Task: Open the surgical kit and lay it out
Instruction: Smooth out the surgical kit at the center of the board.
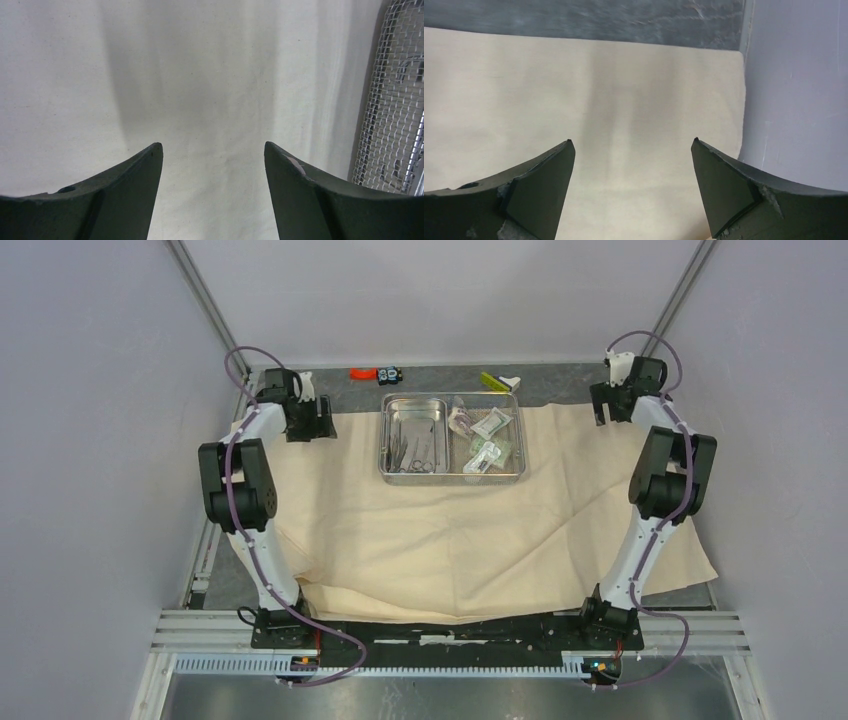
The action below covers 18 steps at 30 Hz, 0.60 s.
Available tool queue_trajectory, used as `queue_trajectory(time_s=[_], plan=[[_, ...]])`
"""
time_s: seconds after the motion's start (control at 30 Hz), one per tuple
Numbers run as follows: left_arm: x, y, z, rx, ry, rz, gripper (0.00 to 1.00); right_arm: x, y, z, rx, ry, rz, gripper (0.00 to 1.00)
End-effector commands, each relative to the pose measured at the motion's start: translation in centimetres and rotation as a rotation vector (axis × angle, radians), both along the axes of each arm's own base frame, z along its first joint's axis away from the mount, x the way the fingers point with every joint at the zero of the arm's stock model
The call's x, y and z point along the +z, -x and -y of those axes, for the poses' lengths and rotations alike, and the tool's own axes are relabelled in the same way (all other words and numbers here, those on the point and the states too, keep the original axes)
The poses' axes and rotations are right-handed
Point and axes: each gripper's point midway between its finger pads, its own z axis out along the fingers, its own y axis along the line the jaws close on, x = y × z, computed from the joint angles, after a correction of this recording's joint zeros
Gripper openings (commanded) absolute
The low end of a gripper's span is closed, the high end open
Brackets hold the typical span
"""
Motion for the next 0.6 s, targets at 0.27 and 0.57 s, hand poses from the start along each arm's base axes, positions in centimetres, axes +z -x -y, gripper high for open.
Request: queue_trajectory(time_s=[0.27,0.57], plan=[[0.8,-2.5,3.3,-0.032,0.092,0.053,0.81,3.4,0.7,-18.6,0.348,-0.328,0.121,0.94],[-0.8,-3.2,6.9,-0.095,0.016,0.034,0.8,0.2,-0.2,-21.0,0.321,-0.356,0.063,0.9]])
